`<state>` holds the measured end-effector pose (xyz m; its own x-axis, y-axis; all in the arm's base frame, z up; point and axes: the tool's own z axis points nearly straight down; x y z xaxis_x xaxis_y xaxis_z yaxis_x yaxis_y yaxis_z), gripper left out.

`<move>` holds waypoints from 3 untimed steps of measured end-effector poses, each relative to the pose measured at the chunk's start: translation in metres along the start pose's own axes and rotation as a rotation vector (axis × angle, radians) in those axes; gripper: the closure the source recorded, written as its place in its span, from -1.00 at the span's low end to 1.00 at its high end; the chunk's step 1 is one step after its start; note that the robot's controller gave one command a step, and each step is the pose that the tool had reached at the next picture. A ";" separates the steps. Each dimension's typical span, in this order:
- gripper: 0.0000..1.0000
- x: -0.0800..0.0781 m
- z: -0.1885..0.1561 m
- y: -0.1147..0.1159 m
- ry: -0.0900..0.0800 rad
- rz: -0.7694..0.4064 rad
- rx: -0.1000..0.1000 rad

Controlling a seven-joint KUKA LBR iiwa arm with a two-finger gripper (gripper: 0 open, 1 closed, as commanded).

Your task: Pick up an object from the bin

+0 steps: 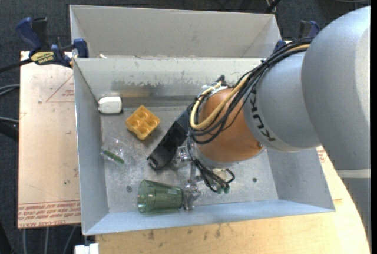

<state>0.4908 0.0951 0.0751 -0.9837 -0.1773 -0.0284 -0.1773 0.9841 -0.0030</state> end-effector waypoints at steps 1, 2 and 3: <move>-1.00 -0.001 0.000 0.008 0.000 0.000 -0.001; 1.00 -0.018 0.003 0.028 0.018 -0.172 -0.006; 1.00 -0.018 0.003 0.028 0.018 -0.172 -0.006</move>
Offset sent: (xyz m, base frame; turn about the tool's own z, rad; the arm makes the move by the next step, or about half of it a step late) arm 0.0096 0.0297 -0.0051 -0.1741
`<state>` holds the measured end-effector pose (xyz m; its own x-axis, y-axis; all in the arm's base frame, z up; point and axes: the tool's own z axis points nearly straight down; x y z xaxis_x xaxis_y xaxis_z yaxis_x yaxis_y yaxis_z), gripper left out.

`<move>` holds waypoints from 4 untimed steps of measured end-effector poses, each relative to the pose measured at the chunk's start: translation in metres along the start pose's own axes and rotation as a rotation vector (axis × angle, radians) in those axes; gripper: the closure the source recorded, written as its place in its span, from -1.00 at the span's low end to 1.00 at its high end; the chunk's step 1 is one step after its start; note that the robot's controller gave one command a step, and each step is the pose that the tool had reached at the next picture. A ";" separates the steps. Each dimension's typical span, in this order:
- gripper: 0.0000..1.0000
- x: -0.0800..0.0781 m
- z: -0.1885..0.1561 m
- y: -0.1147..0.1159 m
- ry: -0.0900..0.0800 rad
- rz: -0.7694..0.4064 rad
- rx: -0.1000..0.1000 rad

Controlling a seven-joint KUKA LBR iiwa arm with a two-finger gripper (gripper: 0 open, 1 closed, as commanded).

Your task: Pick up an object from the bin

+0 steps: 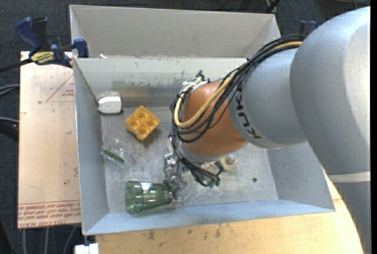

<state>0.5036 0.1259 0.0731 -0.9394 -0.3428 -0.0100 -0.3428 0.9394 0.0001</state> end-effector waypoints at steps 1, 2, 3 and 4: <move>1.00 -0.023 -0.184 0.029 0.009 -0.244 -0.003; 1.00 -0.028 -0.212 0.033 0.002 -0.277 -0.001; 1.00 -0.028 -0.184 0.040 0.003 -0.188 -0.001; -1.00 -0.040 -0.061 0.046 0.014 -0.168 -0.003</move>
Offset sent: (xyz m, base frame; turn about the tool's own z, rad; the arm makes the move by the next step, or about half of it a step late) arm 0.0000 0.0000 0.0000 0.0000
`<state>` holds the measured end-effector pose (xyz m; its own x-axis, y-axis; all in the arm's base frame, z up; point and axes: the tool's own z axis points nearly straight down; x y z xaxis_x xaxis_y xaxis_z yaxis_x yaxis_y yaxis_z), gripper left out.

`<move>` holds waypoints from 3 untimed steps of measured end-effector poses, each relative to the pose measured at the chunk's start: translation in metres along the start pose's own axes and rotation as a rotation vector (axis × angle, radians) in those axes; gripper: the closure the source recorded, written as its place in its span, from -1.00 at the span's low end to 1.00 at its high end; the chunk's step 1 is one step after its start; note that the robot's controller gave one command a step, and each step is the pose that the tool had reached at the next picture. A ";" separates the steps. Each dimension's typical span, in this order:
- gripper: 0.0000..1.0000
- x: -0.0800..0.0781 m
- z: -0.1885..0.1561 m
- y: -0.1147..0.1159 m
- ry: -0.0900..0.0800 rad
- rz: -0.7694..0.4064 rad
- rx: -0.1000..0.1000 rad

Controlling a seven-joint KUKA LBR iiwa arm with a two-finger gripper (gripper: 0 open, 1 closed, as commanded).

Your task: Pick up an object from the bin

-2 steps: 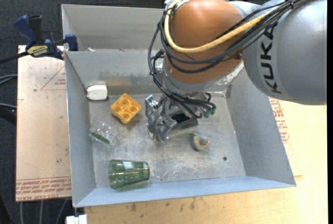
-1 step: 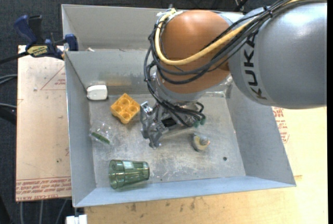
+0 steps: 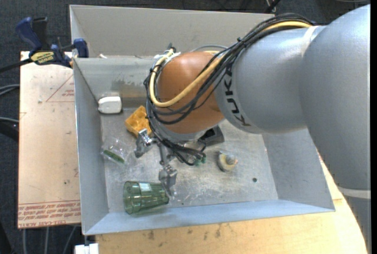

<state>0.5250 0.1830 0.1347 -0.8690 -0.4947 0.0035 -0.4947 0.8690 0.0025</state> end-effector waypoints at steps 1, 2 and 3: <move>-1.00 -0.001 -0.002 0.000 -0.005 0.001 0.001; -1.00 0.006 0.011 0.005 -0.012 -0.069 0.004; -1.00 0.017 0.029 0.014 0.000 -0.167 0.000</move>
Offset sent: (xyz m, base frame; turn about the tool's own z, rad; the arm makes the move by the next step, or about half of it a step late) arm -0.0407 0.0030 -0.0542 -0.2579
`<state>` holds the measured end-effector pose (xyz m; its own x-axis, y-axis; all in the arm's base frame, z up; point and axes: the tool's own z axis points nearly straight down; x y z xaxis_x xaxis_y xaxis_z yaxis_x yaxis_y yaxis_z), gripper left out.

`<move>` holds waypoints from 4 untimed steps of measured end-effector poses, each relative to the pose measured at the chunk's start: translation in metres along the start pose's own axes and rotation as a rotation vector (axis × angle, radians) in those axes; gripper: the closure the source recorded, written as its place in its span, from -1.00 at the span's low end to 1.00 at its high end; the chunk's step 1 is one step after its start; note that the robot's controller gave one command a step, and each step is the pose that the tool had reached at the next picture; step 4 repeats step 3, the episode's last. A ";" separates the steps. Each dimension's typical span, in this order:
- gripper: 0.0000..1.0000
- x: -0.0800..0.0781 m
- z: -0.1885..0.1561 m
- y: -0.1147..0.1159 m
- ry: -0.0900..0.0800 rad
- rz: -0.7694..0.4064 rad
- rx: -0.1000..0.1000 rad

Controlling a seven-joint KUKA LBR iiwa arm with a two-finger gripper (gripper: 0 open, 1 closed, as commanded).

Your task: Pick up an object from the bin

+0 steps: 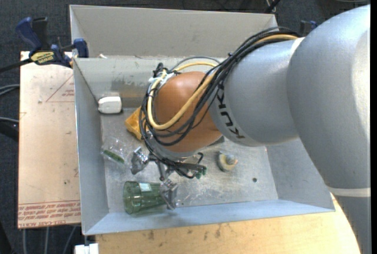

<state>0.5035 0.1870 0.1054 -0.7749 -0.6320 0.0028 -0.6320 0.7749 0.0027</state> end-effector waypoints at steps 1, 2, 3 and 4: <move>1.00 -0.010 0.018 -0.006 -0.033 -0.327 0.012; 1.00 -0.010 0.018 -0.007 -0.033 -0.327 0.012; 1.00 -0.008 0.016 -0.007 -0.034 -0.328 0.013; 1.00 -0.008 0.016 -0.007 -0.034 -0.328 0.013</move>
Offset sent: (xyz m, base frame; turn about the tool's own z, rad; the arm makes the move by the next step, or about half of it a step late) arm 0.0000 0.0000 0.0000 0.0000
